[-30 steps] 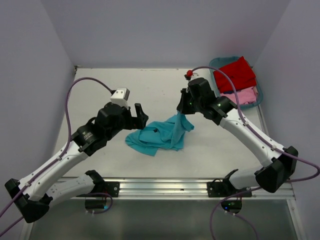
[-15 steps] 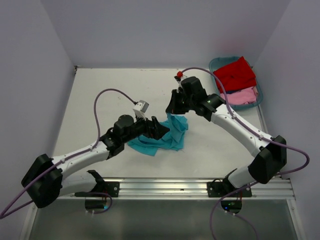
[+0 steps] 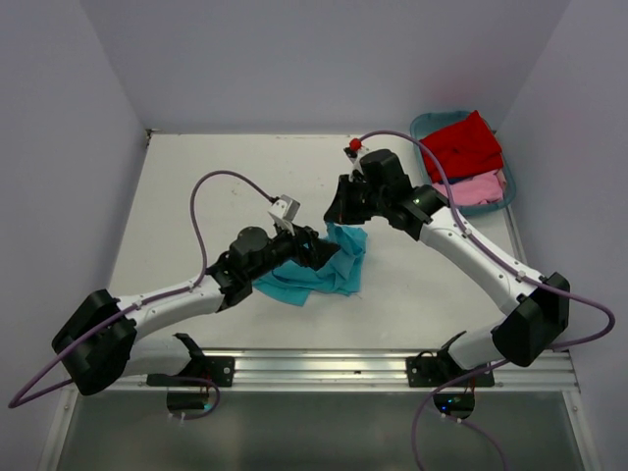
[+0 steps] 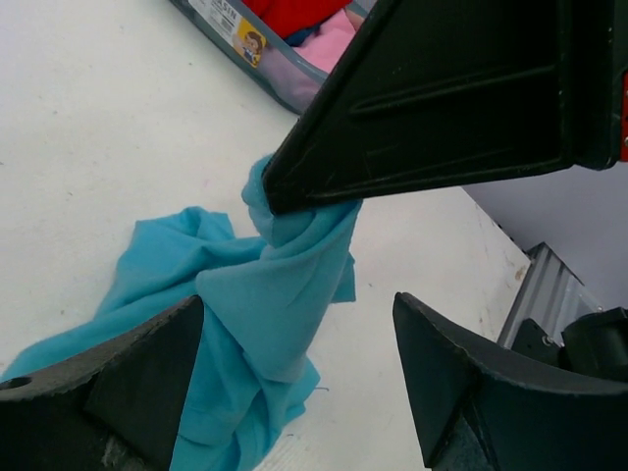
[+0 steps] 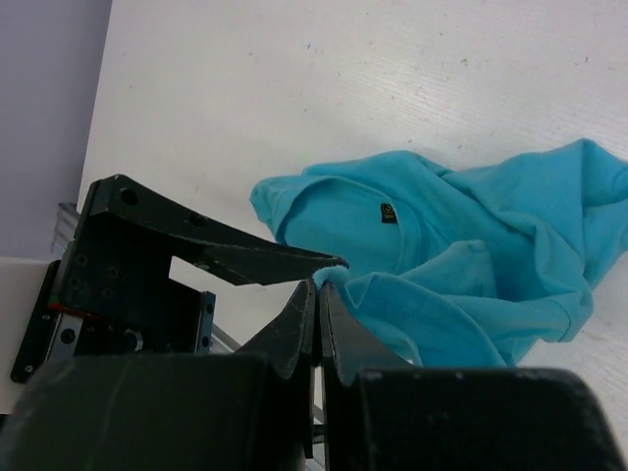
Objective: Fold and stack the t-shirts
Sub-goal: Flatten out the tshirt
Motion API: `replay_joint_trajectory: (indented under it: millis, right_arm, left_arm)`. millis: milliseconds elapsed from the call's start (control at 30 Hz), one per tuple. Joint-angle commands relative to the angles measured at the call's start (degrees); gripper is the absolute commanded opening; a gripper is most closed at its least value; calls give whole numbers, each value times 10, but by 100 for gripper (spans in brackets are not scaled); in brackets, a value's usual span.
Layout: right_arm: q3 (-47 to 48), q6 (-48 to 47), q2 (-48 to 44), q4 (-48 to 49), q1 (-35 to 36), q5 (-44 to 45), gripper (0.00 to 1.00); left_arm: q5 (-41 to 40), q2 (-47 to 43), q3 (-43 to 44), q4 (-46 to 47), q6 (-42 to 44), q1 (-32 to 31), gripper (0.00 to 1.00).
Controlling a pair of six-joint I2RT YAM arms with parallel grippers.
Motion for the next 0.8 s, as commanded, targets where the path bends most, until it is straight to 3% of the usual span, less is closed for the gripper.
replay_joint_trajectory:
  millis: [0,133,500,767]
  right_arm:
    - [4,9,-20,13,-1,-23,0]
    - [1,10,-23,13,0,-27,0]
    - [-14,13,-35,16,0,-35,0]
    - [-20,13,-34,21,1,-29,0]
  left_arm:
    - [-55,-7,30,45,49,-4,81]
    - [-88,-5,40,42,67,-4,71]
    - [-84,38,66,60,59,-4,57]
    - [-72,42,82,41,63,-3,29]
